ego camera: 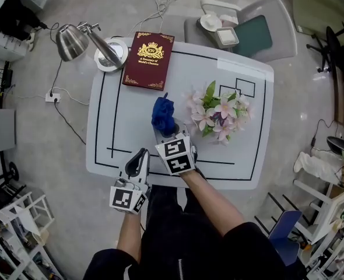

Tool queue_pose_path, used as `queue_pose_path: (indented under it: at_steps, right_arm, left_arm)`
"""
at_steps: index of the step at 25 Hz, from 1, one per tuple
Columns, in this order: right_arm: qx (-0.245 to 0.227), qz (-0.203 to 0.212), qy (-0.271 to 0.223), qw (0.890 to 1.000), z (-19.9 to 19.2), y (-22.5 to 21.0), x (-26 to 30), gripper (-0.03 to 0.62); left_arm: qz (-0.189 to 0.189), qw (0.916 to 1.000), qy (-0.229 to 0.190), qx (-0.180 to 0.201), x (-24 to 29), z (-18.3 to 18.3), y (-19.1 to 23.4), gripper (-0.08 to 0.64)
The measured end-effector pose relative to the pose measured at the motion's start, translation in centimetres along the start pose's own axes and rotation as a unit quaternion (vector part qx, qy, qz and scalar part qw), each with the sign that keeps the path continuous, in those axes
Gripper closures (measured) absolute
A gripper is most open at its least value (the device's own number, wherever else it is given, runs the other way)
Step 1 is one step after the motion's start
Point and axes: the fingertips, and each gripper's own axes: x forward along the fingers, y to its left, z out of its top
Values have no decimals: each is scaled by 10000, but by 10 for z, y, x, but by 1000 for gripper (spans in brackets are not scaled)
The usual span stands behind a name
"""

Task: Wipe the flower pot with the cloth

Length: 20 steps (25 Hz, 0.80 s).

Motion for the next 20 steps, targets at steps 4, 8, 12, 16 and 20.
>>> queue_pose_path:
  at_steps: [4,8,12,16,20]
  right_arm:
    - [345,-600,-182,9974,25,-30,18,482]
    - [1427,-1261,-168,9816,21,-74,26,482]
    - [2539,-1294,-117,9585,2,-88,25,482]
    - [2782,-1338,38,9511,-18,-87,20,482]
    - [2554,-1433,161,9560,-37,-82,5,482]
  left_arm:
    - [4,10000,-21,-42,0,2,13,528]
    - [-16,9999,3,-112,2,2,24,528]
    - [-95,9998,21,-187,7,1,29,529]
    - [-266,9994,23,-221,16,0,24,528]
    - [-464,9986,34,-265,24,-2,14,528]
